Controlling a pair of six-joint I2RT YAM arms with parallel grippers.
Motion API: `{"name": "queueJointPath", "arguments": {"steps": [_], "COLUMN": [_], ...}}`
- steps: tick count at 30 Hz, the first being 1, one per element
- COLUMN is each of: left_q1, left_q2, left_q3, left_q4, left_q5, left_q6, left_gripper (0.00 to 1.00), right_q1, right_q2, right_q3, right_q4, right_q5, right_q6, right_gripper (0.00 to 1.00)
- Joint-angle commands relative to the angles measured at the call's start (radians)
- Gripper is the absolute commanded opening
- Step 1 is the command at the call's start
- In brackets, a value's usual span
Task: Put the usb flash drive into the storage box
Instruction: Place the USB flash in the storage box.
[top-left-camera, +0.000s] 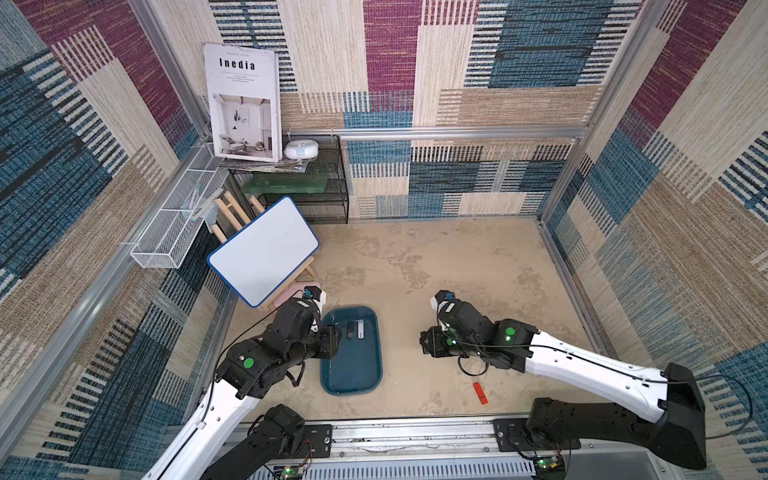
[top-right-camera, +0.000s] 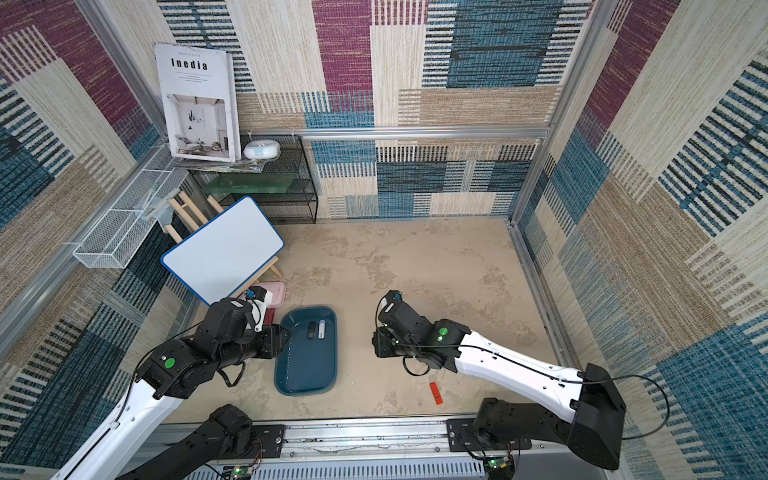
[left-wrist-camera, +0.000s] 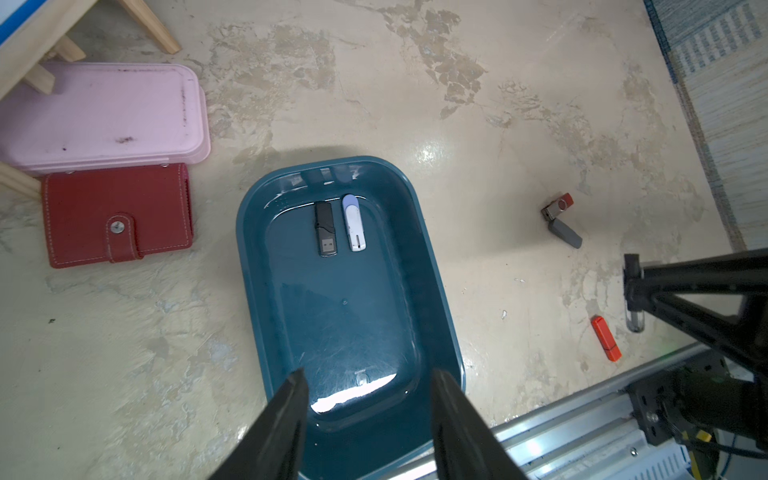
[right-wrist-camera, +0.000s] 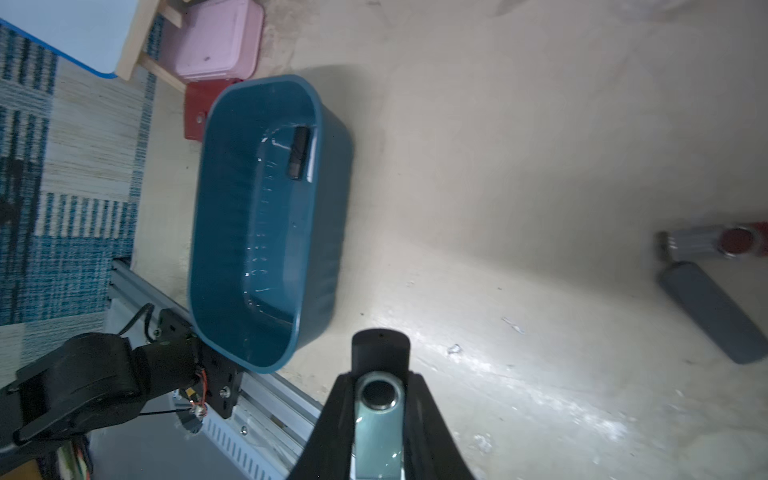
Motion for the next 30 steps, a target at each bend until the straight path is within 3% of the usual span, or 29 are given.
{"name": "queueJointPath", "arguments": {"steps": [1, 8, 14, 18, 30], "left_q1": [0.013, 0.081, 0.102, 0.108, 0.113], "left_q2": [-0.014, -0.049, -0.066, -0.086, -0.093], "left_q3": [0.01, 0.012, 0.012, 0.016, 0.013], "left_q4": [-0.025, -0.036, -0.036, -0.053, -0.053], "left_q5": [-0.083, -0.134, -0.139, -0.19, -0.197], "left_q6": [-0.017, -0.03, -0.032, -0.052, -0.054], "left_gripper": [0.52, 0.52, 0.52, 0.52, 0.53], "right_q1": [0.044, 0.105, 0.126, 0.126, 0.103], "right_q2": [0.09, 0.373, 0.636, 0.738, 1.017], "right_q3": [0.072, 0.29, 0.525, 0.593, 0.861], "right_q4": [0.098, 0.171, 0.121, 0.158, 0.048], "right_q5": [-0.018, -0.023, -0.025, -0.05, 0.027], "right_q6": [0.021, 0.049, 0.074, 0.108, 0.115], "right_gripper": [0.13, 0.13, 0.13, 0.14, 0.17]}}
